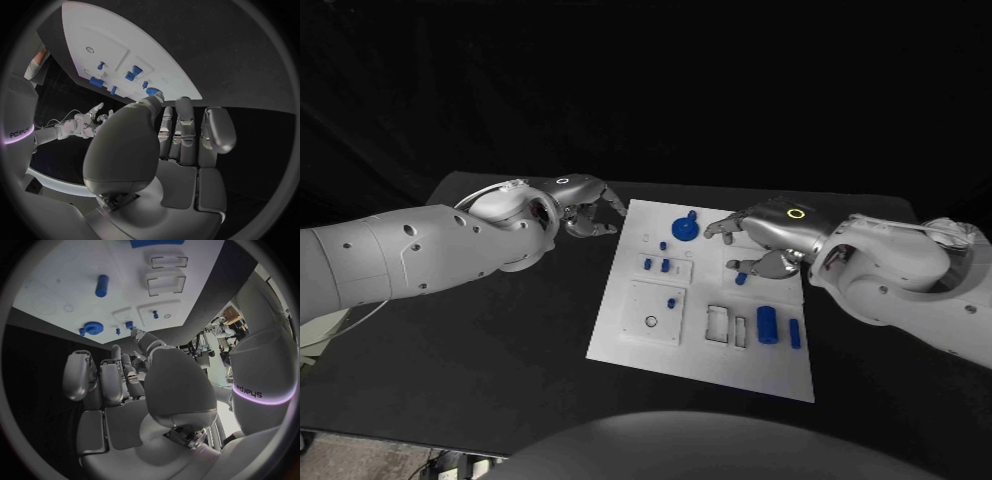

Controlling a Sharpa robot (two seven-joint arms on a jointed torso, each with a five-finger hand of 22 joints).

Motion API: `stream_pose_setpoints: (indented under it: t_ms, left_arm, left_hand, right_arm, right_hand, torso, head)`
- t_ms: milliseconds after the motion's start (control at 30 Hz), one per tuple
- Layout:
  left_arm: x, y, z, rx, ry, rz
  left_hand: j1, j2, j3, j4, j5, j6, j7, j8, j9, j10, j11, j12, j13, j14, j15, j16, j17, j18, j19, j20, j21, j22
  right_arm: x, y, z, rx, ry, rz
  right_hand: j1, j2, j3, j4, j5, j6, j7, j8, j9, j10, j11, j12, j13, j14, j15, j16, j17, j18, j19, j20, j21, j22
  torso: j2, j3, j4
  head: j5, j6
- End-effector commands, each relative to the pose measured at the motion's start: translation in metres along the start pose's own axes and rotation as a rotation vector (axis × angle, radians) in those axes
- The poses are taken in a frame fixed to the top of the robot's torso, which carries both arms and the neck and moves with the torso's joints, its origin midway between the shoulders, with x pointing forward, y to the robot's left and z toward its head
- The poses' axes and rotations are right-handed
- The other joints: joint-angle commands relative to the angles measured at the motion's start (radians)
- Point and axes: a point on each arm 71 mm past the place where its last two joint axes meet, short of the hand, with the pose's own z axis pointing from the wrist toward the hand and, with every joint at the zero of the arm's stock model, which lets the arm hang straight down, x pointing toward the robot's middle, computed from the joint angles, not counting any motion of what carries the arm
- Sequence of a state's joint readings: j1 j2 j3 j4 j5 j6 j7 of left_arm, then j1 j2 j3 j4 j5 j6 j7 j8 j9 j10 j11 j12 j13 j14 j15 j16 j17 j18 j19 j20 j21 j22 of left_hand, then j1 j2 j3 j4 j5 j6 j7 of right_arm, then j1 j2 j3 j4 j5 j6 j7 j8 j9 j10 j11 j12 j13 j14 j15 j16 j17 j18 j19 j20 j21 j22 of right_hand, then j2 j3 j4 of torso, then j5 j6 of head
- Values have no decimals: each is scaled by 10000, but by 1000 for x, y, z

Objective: Assemble the parts on the task board

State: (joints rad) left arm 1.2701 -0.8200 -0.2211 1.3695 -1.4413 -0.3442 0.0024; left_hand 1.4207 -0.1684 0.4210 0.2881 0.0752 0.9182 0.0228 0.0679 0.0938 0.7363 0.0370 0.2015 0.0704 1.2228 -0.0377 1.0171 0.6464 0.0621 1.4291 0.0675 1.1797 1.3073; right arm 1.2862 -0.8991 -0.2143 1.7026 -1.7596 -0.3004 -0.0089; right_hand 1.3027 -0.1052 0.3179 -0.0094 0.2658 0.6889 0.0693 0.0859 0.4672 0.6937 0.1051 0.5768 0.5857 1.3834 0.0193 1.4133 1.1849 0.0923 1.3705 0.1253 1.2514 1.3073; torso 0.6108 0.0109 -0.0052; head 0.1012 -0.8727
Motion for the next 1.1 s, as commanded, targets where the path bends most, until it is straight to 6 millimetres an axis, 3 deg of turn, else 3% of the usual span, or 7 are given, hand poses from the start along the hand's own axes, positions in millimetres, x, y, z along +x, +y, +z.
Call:
stream_pose_setpoints:
  t_ms: [33,167,300,400,567,900,1100]
  left_arm:
    - [-2,-3,-1,184,-224,-122]
    - [-1,-4,-2,228,-244,-159]
    - [-1,-4,-2,238,-257,-235]
    - [0,-4,-3,230,-279,-286]
    - [1,-3,-4,200,-269,-337]
    - [2,-1,-5,161,-216,-368]
    - [3,0,-6,92,-146,-385]
  left_hand:
    - [102,2,58,27,52,-15,58,-8,-12,59,28,63,-5,-8,-7,16,17,139,-2,33,7,1626]
    - [97,5,57,32,51,-8,64,-5,-12,68,25,69,-4,-6,-9,21,19,140,0,34,8,1627]
    - [77,18,52,43,49,11,88,3,-11,98,21,88,2,4,-13,37,32,140,3,34,14,1629]
    - [72,25,52,43,50,17,94,5,-11,109,24,95,4,6,-14,41,33,140,4,34,14,1629]
    - [73,33,56,40,55,23,99,7,-11,121,28,102,7,9,-14,46,37,139,7,34,22,1631]
    - [105,54,75,22,73,40,119,11,-12,154,32,124,13,9,-12,50,26,141,6,35,14,1630]
    - [144,60,91,7,84,42,125,9,-14,166,33,133,14,2,-12,46,9,141,7,36,13,1630]
  right_arm:
    - [-5,-10,-9,-156,-409,1010]
    - [-1,-29,-21,209,-146,1340]
    - [6,-40,-29,441,-82,1570]
    - [13,-46,-31,604,30,1697]
    - [27,-51,-32,914,599,1898]
    - [53,-51,-27,1265,1369,2071]
    - [60,-51,-23,1441,1580,1936]
  right_hand:
    - [-287,16,-271,350,-1109,264,-86,97,-97,-34,6,-131,-174,126,-23,80,85,-218,141,-1,169,1716]
    - [-396,-35,-756,733,-1610,389,-267,-1,-332,-494,-2,-534,-528,188,-61,127,180,-263,251,-28,363,1773]
    - [-166,43,-905,830,-1094,390,-149,-107,-522,-649,-8,-693,-737,191,-62,161,228,-283,283,-29,450,1800]
    - [85,133,-937,829,-508,635,275,-53,-623,-577,-2,-709,-879,204,-60,198,276,-291,294,-26,496,1810]
    - [350,217,-830,762,243,1025,639,79,-664,-383,-66,-702,-1028,145,-101,170,186,-272,238,-55,439,1787]
    - [393,179,-790,757,380,1192,763,109,-714,-70,-15,-604,-1097,21,-62,79,-9,-225,82,-40,222,1718]
    - [388,133,-743,763,534,1372,574,171,-700,205,7,-455,-1098,23,-29,80,-18,-215,50,-14,179,1703]
  torso:
    - [14,-1,-24]
    - [30,2,-65]
    - [13,2,-52]
    - [12,1,-73]
    - [14,-1,-35]
    - [19,7,-25]
    - [16,-5,-31]
  head:
    - [-100,1]
    - [-185,1]
    - [-231,1]
    - [-226,1]
    - [-301,1]
    - [-284,1]
    - [-299,1]
